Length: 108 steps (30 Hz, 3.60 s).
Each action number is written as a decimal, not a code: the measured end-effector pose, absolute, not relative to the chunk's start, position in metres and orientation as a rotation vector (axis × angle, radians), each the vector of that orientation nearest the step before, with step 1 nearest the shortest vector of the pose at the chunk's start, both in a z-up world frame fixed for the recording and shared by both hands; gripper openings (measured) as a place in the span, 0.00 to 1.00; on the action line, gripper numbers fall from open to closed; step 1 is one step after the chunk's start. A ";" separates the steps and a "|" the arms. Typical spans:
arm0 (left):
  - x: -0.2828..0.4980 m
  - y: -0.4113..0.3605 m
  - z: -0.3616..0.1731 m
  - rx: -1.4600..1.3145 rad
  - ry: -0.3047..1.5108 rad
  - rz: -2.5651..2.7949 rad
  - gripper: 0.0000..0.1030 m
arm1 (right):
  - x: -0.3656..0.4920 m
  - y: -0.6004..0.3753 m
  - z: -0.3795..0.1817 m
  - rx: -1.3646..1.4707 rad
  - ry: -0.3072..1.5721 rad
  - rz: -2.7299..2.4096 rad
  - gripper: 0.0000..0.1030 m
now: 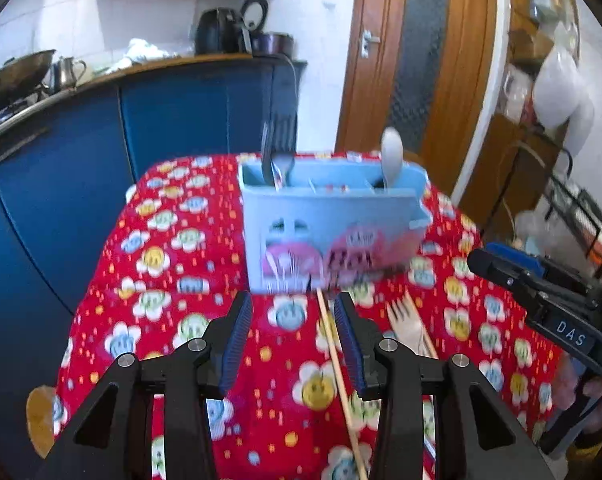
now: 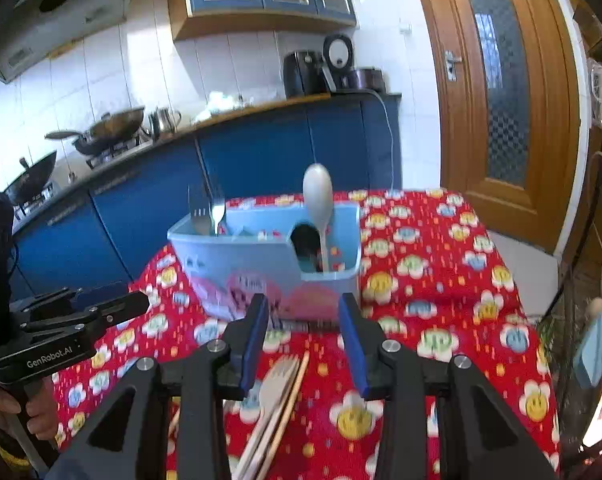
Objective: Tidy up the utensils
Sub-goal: 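Move both tools back down to the utensils on the cloth, then grasp a wooden chopstick with the left tool while the right grasps another chopstick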
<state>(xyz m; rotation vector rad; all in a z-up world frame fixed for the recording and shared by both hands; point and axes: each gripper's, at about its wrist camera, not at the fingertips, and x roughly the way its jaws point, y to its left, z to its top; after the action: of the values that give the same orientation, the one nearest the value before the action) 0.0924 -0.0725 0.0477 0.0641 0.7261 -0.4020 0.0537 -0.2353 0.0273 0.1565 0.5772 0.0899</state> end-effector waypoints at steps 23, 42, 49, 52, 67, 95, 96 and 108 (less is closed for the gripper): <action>0.102 -0.090 -0.008 0.141 1.043 -0.453 0.43 | 0.048 -0.224 -0.023 0.208 0.922 0.125 0.31; 0.113 -0.096 -0.016 0.091 1.122 -0.492 0.42 | 0.053 -0.227 -0.026 0.208 0.948 0.128 0.31; 0.119 -0.099 -0.017 0.089 1.147 -0.493 0.31 | 0.059 -0.226 -0.027 0.202 0.975 0.135 0.30; 0.124 -0.102 -0.017 0.092 1.149 -0.492 0.16 | 0.062 -0.225 -0.029 0.210 1.000 0.146 0.28; 0.121 -0.066 -0.022 -0.054 1.135 -0.505 0.04 | 0.090 -0.226 -0.032 0.238 1.152 0.162 0.15; 0.143 -0.103 -0.018 0.194 1.334 -0.499 0.05 | 0.105 -0.228 -0.037 0.049 1.349 0.072 0.07; 0.142 -0.102 -0.018 0.193 1.335 -0.498 0.05 | 0.105 -0.228 -0.037 0.046 1.344 0.076 0.07; 0.135 -0.105 -0.019 0.218 1.279 -0.487 0.04 | 0.073 -0.220 -0.037 -0.023 1.229 0.086 0.08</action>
<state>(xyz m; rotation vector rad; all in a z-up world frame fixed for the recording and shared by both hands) 0.1351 -0.1048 -0.0193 0.2176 1.2786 -0.4874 0.0730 -0.2200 -0.0366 -0.0231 1.2287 0.0863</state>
